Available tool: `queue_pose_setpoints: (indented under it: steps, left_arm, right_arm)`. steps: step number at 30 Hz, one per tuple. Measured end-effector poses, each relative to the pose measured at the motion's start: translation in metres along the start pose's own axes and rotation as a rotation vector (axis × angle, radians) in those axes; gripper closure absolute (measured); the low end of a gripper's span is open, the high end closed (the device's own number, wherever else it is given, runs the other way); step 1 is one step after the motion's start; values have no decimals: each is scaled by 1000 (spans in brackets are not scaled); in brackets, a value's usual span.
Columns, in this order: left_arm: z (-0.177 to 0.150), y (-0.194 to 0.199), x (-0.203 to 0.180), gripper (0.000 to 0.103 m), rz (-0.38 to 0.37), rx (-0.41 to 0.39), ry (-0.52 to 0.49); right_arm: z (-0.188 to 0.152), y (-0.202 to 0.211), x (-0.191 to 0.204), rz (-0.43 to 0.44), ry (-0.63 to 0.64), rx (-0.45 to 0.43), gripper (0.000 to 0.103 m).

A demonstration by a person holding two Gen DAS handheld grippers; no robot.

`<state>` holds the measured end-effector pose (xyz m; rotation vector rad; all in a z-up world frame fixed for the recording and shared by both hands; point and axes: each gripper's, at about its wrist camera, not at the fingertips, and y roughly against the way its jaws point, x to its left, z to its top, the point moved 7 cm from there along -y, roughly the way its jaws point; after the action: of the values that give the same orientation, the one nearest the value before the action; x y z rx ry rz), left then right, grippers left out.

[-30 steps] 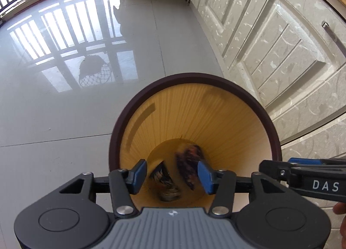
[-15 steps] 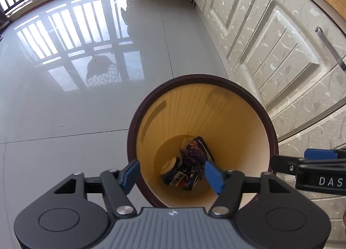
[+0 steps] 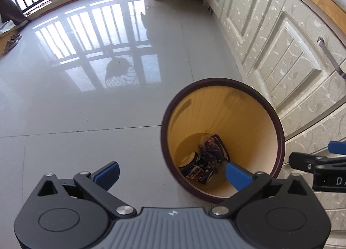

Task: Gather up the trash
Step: 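Open both tools to drop the can and bag into the wastebasket, then move both tools back to the trash on the mattress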

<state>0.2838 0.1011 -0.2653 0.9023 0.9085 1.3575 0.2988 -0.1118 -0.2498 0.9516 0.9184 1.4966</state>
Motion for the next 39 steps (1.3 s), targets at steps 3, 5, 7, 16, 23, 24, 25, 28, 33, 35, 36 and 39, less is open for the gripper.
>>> queue_pose_setpoints:
  steps: [3, 5, 7, 16, 23, 24, 25, 28, 33, 35, 36, 39]
  left_arm:
    - [-1, 12, 6, 0, 5, -11, 27]
    - [-3, 21, 8, 0, 8, -22, 35]
    - [-4, 30, 9, 0, 18, -37, 38]
    - [-9, 75, 11, 0, 26, -88, 40]
    - [-14, 113, 19, 0, 49, -139, 47]
    - [-14, 118, 18, 0, 50, -146, 48]
    - [-15, 124, 18, 0, 50, -157, 50]
    - [-19, 142, 15, 0, 46, -202, 53]
    - [-19, 173, 6, 0, 27, -275, 58]
    - [-18, 187, 1, 0, 13, -305, 59]
    - [-17, 194, -2, 0, 5, -320, 59]
    - [-16, 215, -12, 0, -17, -371, 53]
  right_arm:
    - [-3, 9, 1, -3, 11, -1, 0]
    - [-5, 16, 1, -13, 18, -4, 0]
    - [-7, 25, 1, -14, 17, -13, 0]
    - [-7, 72, 1, -15, 23, -89, 0]
    - [-7, 112, 9, -21, 63, -150, 0]
    - [-8, 119, 9, -20, 64, -159, 0]
    - [-9, 126, 9, -15, 67, -167, 0]
    - [-13, 144, 10, -7, 73, -194, 0]
    - [-17, 180, 11, -27, 97, -271, 0]
    - [-19, 197, 7, -33, 91, -304, 0]
    - [-19, 205, 4, -35, 87, -320, 0]
    - [-23, 229, -5, -34, 66, -365, 0]
